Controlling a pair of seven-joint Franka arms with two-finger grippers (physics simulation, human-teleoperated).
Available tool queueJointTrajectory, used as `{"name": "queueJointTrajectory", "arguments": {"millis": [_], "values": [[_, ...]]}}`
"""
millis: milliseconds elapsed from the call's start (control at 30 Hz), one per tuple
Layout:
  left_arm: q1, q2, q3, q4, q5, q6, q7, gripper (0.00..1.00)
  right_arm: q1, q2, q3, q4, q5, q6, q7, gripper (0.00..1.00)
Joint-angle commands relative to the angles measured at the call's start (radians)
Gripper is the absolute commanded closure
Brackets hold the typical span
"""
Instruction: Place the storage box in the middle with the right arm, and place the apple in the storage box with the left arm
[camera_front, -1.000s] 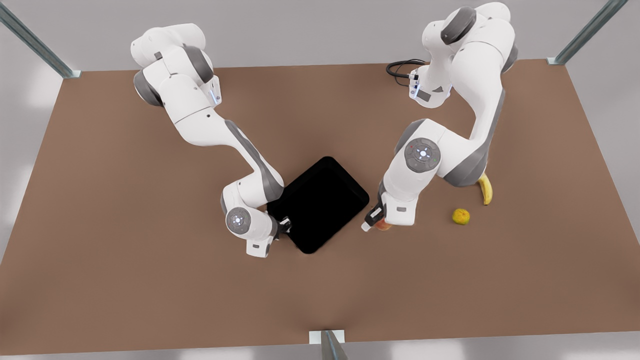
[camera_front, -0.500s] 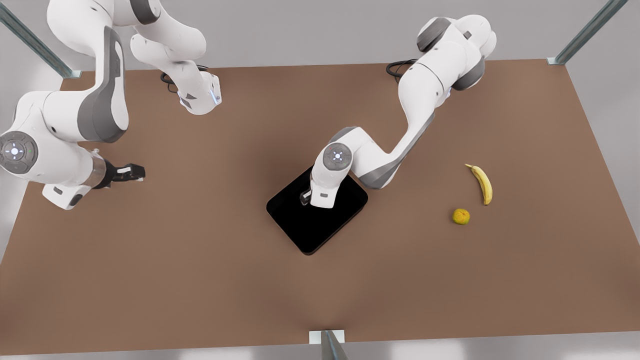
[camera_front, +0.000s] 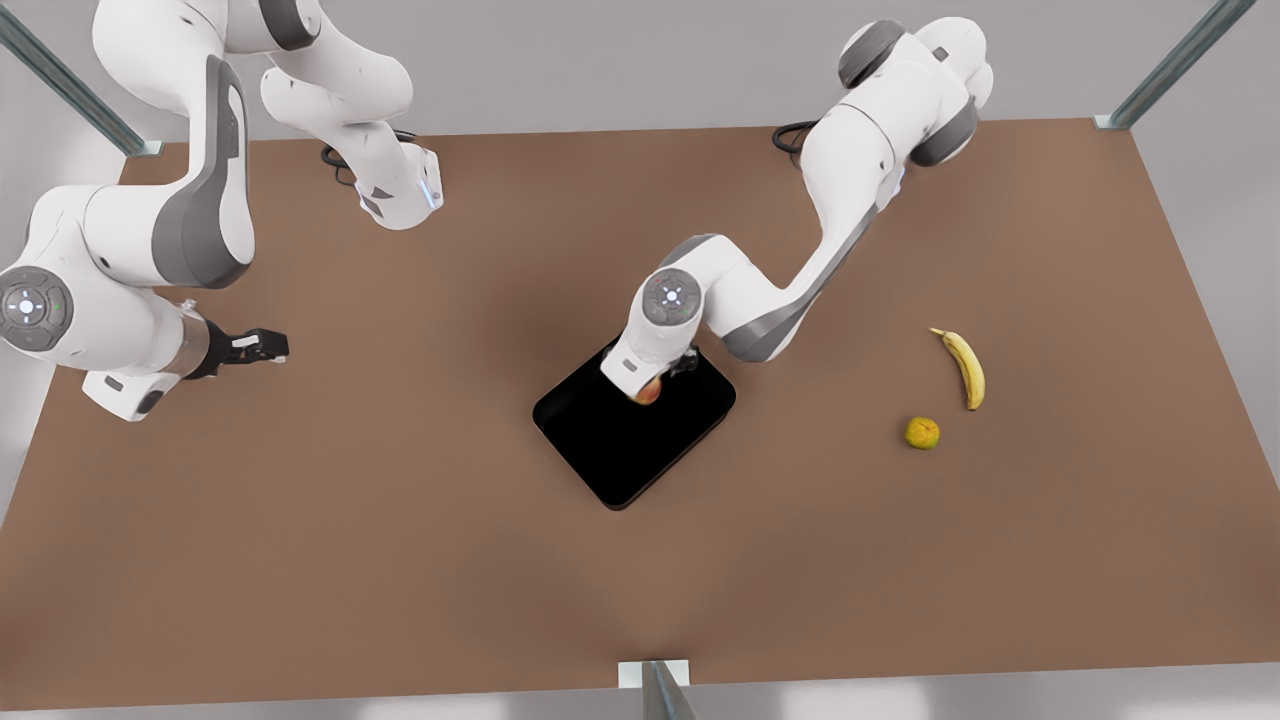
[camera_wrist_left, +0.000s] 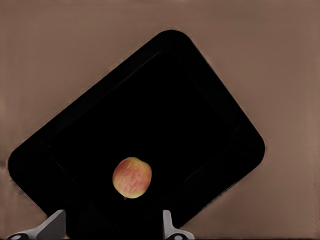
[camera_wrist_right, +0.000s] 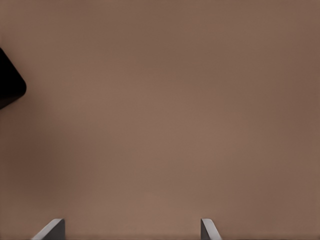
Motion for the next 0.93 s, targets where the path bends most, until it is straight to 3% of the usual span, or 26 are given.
{"name": "queueJointTrajectory", "arguments": {"millis": [0, 67, 167, 333, 433, 500, 567, 667, 700, 767, 900], "values": [[0.000, -0.017, 0.003, 0.000, 0.000, -0.020, -0.013, 0.00, 0.000, 0.000, 0.000, 0.000, 0.002, -0.001, 0.000, 0.00], [0.038, -0.106, 0.023, 0.000, -0.010, -0.122, -0.019, 0.00, 0.000, 0.000, -0.008, 0.000, 0.002, -0.001, -0.002, 0.00], [0.038, -0.095, 0.023, -0.002, -0.010, -0.115, -0.023, 0.00, 0.000, 0.002, -0.008, 0.000, 0.002, 0.001, -0.002, 0.00], [0.328, -0.279, 0.059, 0.009, -0.083, -0.239, 0.062, 0.00, 0.000, 0.002, -0.008, 0.002, 0.002, 0.001, -0.002, 0.00], [0.436, -0.321, 0.297, 0.074, -0.217, -0.369, 0.438, 0.00, 0.000, 0.002, -0.009, 0.003, 0.002, 0.001, -0.002, 0.00], [0.460, -0.574, 0.409, -0.141, -0.232, -0.363, 0.760, 0.01, 0.000, 0.002, -0.009, 0.005, 0.002, 0.001, -0.002, 0.00], [0.307, -0.695, 0.607, -0.264, -0.270, -0.365, 0.872, 0.00, 0.000, 0.002, -0.009, 0.005, 0.002, 0.001, -0.002, 0.00], [0.317, -0.773, 0.547, -0.515, -0.307, -0.178, 0.888, 0.00, 0.000, 0.003, -0.009, 0.003, 0.002, 0.001, -0.002, 0.00], [0.376, -0.758, 0.489, -0.512, -0.306, -0.185, 0.889, 0.00, 0.000, 0.003, -0.009, 0.003, 0.002, 0.001, -0.002, 0.00], [0.380, -0.637, 0.489, -0.354, -0.306, -0.265, 0.891, 0.00, 0.000, 0.003, -0.009, 0.003, 0.002, 0.001, -0.002, 0.00], [0.380, -0.621, 0.487, -0.345, -0.306, -0.256, 0.891, 0.00, 0.000, 0.005, -0.009, 0.000, 0.002, 0.001, -0.002, 0.00]]}}
